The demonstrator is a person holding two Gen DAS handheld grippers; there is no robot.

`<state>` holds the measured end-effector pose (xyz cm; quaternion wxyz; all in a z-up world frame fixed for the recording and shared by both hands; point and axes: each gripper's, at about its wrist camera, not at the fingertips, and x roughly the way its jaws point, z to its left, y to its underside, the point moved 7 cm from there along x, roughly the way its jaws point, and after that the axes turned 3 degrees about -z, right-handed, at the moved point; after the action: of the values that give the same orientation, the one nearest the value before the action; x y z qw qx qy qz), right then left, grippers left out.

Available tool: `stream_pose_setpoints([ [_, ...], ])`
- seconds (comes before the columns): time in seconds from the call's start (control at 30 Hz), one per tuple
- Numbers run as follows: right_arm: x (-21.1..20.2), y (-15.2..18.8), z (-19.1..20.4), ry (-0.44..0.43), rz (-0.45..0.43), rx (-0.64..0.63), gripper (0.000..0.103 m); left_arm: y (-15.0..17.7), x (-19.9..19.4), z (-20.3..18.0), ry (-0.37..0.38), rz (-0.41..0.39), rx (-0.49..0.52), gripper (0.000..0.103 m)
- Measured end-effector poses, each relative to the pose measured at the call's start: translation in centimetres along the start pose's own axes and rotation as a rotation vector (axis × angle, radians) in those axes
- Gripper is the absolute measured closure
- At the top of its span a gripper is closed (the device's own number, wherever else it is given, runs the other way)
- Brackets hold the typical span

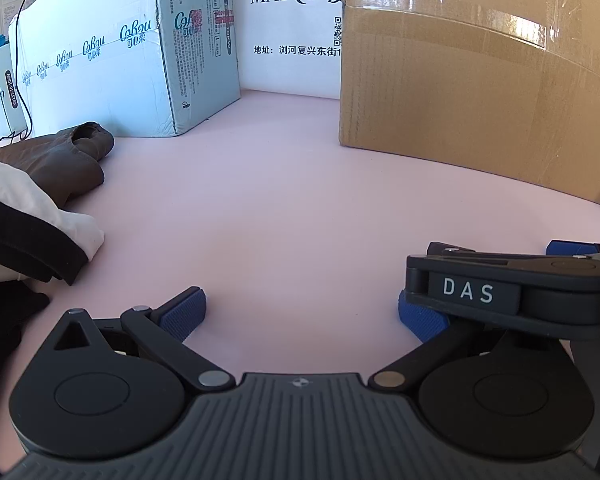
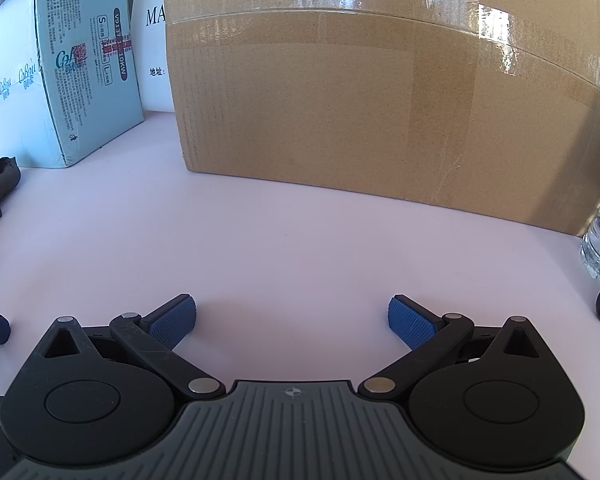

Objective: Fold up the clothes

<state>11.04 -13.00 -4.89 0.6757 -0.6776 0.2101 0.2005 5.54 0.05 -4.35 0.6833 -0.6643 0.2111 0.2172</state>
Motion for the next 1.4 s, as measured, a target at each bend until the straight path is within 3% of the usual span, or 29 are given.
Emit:
stream_pose_setpoints([
  [0.7,0.2,0.2,-0.5,0.011,-0.003,0.018,0.000,0.0,0.0,-0.1,-0.013,-0.002,-0.010,0.000],
  [1.1,-1.2,0.8,-2.4,-0.045,-0.026,0.070,0.000,0.1,-0.2,0.4,0.003,-0.018,-0.040,0.001],
  [1.4,-2.6,1.0,-2.5,-0.119,-0.049,0.081,0.003,-0.1,-0.9,1.2,-0.029,-0.054,-0.055,0.011],
])
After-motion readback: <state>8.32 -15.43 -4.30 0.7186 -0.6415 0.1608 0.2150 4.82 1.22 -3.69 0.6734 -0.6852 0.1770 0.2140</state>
